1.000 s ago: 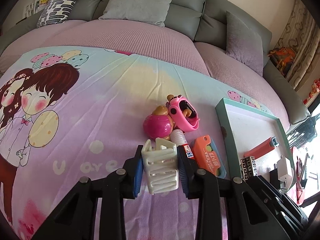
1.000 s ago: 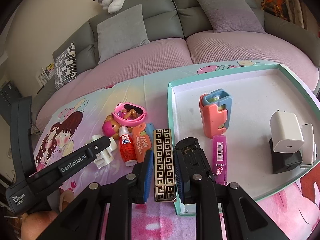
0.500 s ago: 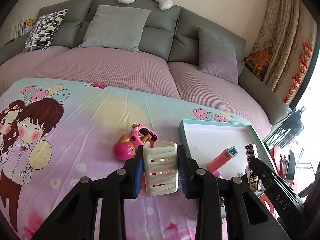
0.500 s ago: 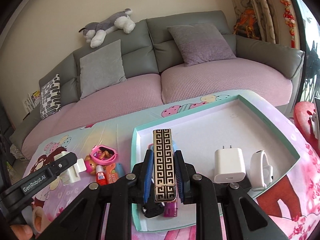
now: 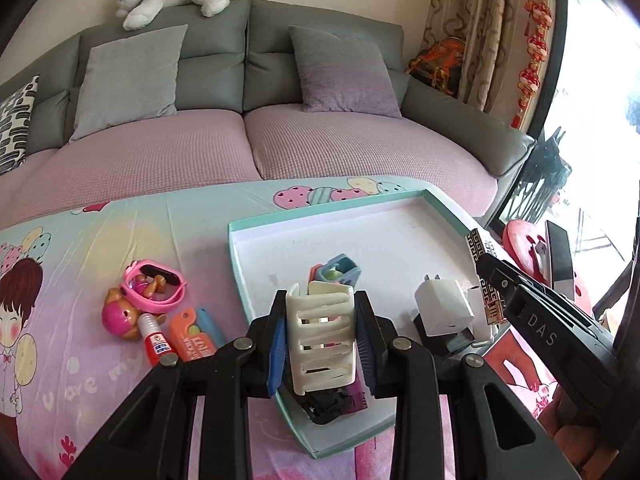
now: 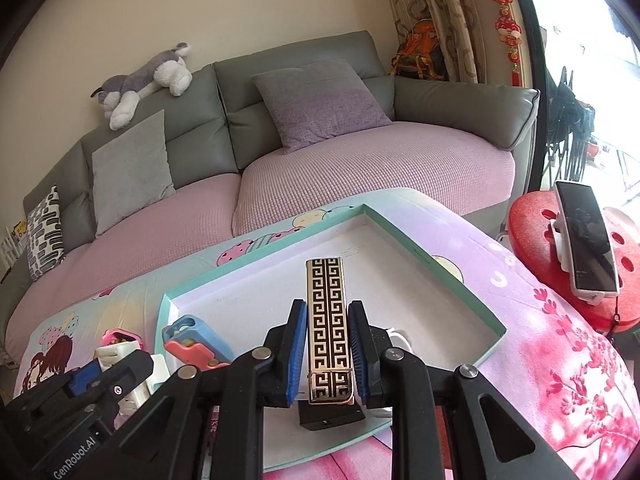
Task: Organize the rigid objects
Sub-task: 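Carry the claw clip with the left tool while the right tool carries the gold bar over the tray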
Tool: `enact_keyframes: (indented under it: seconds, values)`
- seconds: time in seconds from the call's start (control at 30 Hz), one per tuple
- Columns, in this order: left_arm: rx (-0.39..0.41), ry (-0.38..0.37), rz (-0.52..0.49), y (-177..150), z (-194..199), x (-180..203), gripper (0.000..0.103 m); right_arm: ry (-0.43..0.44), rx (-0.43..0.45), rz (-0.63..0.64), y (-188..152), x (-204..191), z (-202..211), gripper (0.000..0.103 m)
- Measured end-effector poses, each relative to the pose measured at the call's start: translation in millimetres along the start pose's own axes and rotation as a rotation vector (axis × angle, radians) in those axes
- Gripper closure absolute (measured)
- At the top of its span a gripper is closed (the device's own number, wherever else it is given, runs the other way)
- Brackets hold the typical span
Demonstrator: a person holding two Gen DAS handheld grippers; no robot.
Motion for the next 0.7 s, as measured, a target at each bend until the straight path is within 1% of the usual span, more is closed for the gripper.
enact_keyframes:
  seconds: [0.17,0.27,0.4,0.7]
  values:
    - [-0.035,-0.004,-0.039,-6.5,-16.7,14.6,0.071,-0.012,0.001,-0.034,1.6,16.1,-1.3,0.08]
    - [-0.046,-0.005,-0.048,-8.7,-22.6,18.5,0.071,-0.012,-0.026,-0.045,-2.9,21.1,-9.3,0.08]
    - [-0.059,-0.005,-0.057,-12.4,-30.0,21.7,0.071,-0.014,-0.053,-0.039,-8.9,22.1,-17.1,0.08]
    - [-0.094,-0.002,-0.064,-20.7,-42.7,26.9,0.07,-0.01,-0.055,-0.02,-9.6,19.3,-18.5,0.081]
Point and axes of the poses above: each gripper's, at about its wrist camera, not at the fingertips, and z roughly against the way its jaws point, x to its right, y to its top, the point moved 7 cm from there along -z, roughly the way its jaws point, and after that the axes turned 3 degrees about -y, right-handed, at the moved point
